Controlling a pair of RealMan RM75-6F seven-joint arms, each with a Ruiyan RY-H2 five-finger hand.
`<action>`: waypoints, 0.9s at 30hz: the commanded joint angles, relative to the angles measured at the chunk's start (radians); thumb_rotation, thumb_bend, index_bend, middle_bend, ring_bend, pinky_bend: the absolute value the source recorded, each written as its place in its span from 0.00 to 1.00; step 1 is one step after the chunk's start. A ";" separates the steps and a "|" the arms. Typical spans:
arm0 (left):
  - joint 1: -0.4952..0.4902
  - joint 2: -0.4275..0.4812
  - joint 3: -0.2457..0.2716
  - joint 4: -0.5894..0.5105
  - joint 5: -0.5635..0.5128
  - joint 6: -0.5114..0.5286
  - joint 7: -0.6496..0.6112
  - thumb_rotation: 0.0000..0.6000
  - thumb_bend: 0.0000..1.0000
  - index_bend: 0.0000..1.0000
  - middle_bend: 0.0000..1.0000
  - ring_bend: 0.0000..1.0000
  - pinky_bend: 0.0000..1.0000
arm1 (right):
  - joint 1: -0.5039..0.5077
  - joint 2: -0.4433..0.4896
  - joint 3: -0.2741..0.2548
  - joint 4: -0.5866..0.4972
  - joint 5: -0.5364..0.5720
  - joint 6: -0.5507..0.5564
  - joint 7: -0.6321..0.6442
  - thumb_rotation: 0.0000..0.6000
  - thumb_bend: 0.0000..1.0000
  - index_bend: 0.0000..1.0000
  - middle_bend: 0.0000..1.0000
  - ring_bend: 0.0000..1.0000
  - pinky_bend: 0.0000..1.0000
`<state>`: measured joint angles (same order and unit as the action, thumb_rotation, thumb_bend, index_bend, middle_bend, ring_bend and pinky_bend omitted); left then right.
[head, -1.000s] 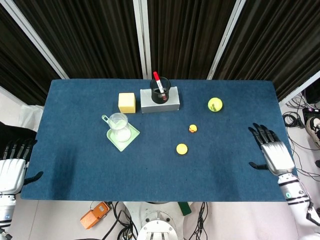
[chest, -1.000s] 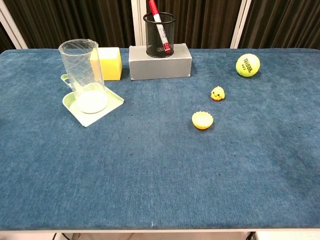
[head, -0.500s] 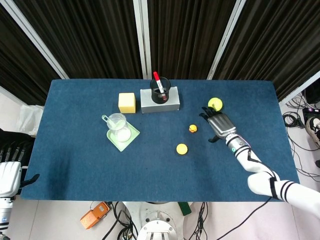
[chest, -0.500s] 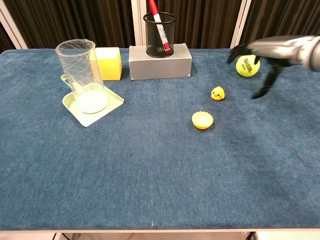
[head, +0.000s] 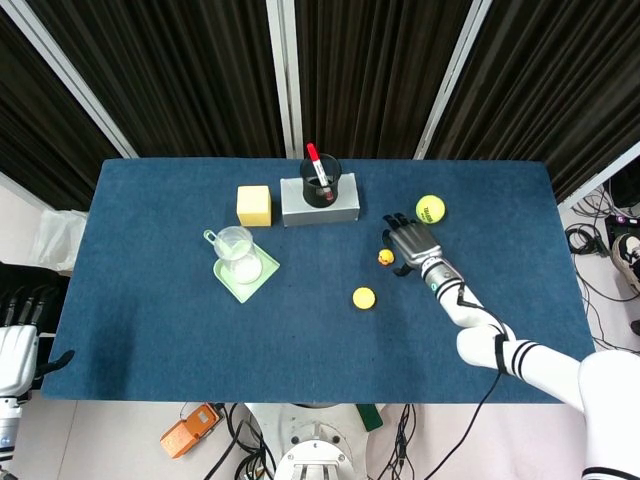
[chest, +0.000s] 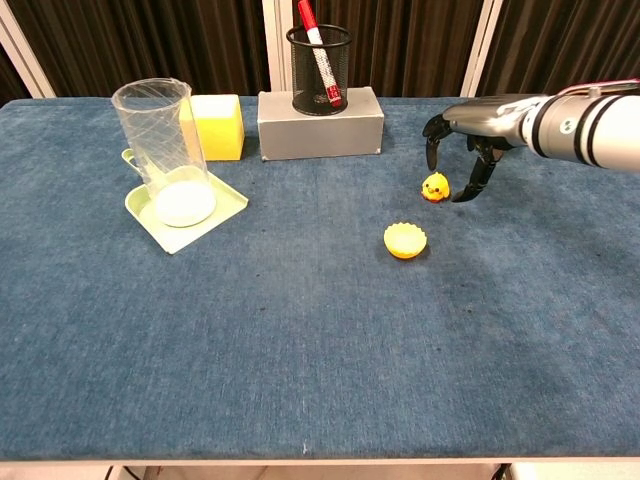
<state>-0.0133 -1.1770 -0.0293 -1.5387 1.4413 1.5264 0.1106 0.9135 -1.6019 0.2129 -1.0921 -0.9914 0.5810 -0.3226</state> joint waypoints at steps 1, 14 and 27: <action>0.001 0.000 0.000 0.002 -0.001 0.000 0.000 1.00 0.00 0.12 0.10 0.03 0.00 | 0.014 -0.020 -0.006 0.031 0.012 -0.013 0.009 1.00 0.36 0.44 0.15 0.14 0.31; 0.007 -0.007 -0.002 0.015 -0.009 -0.003 -0.008 1.00 0.00 0.14 0.10 0.03 0.00 | 0.025 -0.075 -0.014 0.116 -0.039 -0.018 0.110 1.00 0.51 0.58 0.21 0.18 0.33; 0.004 -0.003 -0.007 0.010 0.000 -0.002 -0.009 1.00 0.00 0.14 0.10 0.03 0.00 | -0.048 0.120 -0.043 -0.202 -0.244 0.157 0.184 1.00 0.55 0.61 0.21 0.19 0.33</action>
<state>-0.0089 -1.1796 -0.0362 -1.5281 1.4407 1.5248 0.1022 0.8987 -1.5640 0.1900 -1.1684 -1.1502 0.6662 -0.1544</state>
